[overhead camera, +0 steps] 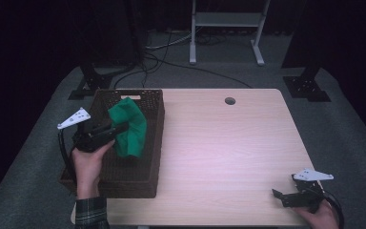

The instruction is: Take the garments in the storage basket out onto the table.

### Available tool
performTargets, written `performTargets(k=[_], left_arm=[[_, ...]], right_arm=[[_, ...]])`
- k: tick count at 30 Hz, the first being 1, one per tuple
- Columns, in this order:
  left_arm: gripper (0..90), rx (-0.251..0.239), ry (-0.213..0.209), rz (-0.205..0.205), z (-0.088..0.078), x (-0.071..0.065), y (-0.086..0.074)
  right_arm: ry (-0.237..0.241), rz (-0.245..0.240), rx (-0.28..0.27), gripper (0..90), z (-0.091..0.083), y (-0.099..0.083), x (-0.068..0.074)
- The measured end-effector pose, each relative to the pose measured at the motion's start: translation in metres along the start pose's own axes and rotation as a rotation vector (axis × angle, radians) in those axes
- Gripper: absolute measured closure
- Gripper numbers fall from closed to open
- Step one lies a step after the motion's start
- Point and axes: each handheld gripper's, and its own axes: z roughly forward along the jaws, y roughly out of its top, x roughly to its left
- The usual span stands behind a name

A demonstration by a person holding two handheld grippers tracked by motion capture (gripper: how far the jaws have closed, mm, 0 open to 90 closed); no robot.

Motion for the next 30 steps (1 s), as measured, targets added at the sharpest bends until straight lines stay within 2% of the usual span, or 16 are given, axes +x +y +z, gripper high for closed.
performTargets(k=[19, 30], left_arm=[[73.0, -0.035, -0.05, 0.055, 0.013, -0.033, 0.025], [73.0, -0.044, -0.096, 0.068, 0.031, -0.052, 0.033]], right_arm=[[0.0, 0.0, 0.0, 0.0, 0.0, 0.0, 0.0], [0.0, 0.0, 0.001, 0.0, 0.0, 0.0, 0.0]])
